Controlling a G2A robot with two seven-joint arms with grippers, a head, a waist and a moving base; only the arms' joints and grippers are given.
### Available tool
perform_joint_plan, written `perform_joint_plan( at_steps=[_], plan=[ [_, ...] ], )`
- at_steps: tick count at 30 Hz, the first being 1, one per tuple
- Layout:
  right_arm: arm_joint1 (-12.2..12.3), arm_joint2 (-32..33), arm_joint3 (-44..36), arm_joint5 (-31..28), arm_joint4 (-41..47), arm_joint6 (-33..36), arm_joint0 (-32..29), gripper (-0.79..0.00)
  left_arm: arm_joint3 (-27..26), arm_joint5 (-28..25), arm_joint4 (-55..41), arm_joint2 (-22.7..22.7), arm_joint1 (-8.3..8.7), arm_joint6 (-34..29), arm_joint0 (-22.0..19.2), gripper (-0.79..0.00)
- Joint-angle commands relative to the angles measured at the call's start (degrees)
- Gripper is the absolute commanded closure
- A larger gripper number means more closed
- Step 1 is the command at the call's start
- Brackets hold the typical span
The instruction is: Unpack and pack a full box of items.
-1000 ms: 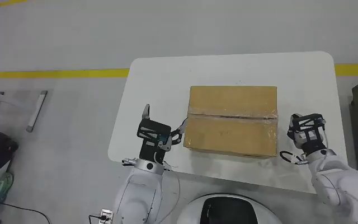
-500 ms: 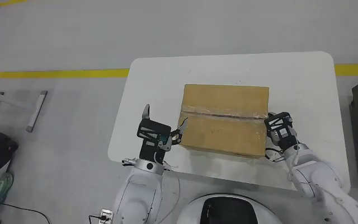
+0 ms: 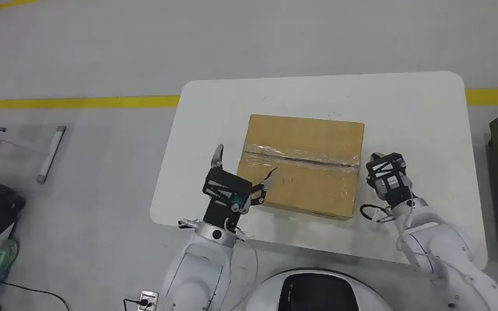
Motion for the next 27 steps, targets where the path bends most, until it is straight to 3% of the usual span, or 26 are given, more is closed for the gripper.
perform_joint_plan(
  at_steps=[1, 7, 12, 16, 27],
  plan=[
    [0.1, 2.0, -0.9, 0.4, 1.0, -0.2, -1.3, 0.0, 0.5, -0.7, -0.4, 1.9, -0.07, -0.9, -1.2, -0.785],
    [0.2, 7.9, -3.2, 1.0, 2.7, -1.2, -6.2, 0.0, 3.3, -5.6, 0.1, 8.9, -0.33, -8.0, -5.3, -0.785],
    [0.2, 11.1, -4.4, 0.8, 4.2, -2.6, -10.3, 0.0, 8.0, -6.2, 1.0, 12.6, -0.73, -13.4, -8.6, -0.785],
    [0.0, 12.4, -4.9, 1.1, 6.7, -2.7, -12.3, 0.0, 10.4, -3.9, 2.5, 13.6, -1.0, -14.2, -10.6, -0.785],
    [-0.3, 14.7, -7.0, 0.9, 8.2, -3.6, -15.1, 0.0, 10.4, -3.9, 2.5, 13.6, -1.0, -14.2, -10.6, -0.785]
  ],
)
